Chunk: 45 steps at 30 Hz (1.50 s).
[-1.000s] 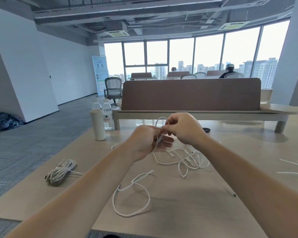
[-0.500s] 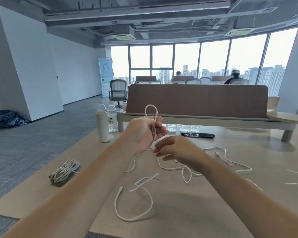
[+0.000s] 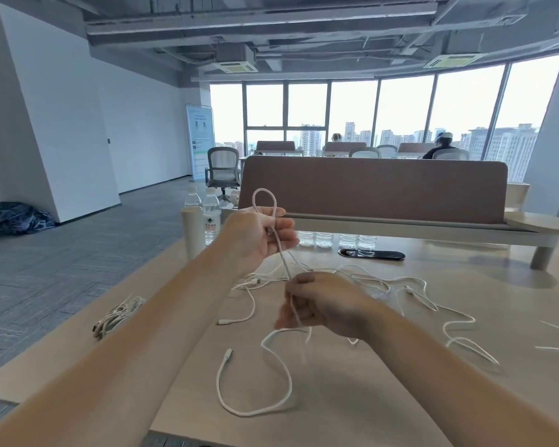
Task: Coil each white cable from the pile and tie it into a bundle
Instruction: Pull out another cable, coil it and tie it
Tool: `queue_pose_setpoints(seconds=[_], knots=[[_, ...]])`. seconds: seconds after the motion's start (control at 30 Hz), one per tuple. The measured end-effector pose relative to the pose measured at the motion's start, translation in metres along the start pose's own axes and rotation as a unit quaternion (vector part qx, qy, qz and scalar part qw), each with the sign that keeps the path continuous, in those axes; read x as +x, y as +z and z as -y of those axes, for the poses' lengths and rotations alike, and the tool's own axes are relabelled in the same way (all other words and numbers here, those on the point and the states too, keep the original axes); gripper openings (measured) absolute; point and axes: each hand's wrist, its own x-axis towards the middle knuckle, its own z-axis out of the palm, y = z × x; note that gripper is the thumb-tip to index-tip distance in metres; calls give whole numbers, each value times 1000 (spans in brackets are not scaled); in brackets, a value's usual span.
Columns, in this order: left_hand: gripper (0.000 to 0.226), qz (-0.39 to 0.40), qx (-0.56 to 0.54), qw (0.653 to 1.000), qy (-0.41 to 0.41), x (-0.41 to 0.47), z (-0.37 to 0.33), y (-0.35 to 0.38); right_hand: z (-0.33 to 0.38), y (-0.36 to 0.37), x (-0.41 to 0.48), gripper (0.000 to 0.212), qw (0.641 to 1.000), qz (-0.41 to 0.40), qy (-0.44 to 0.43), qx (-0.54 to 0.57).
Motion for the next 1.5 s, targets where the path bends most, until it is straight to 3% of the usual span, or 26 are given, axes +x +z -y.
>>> queue_pose_setpoints(seconds=[0.27,0.4,0.5,0.77,1.03,1.13,1.2,1.5], knots=[[22,9,249,967,-51,-2,-7,-34,17,-27,-9,20,990,-88,-50,-96],[24,58,263,958,-93,-6,-3,-36,36,-29,-11,20,975,-139,-67,-162],[24,117,270,947,-128,-12,2,-31,46,-28,-10,17,938,-211,-76,-265],[35,157,314,927,-135,-10,19,-22,51,-18,-1,11,878,-235,-125,-397],[22,217,239,927,-193,-13,22,-22,50,-22,-4,6,876,-214,-131,-411],[59,205,158,937,-234,-10,27,-24,52,-23,-6,9,874,-204,-126,-423],[72,204,136,940,-236,-8,30,-25,53,-24,-7,8,875,-193,-123,-427],[55,178,98,950,-237,-10,37,-22,52,-29,-9,9,894,-174,-112,-397]])
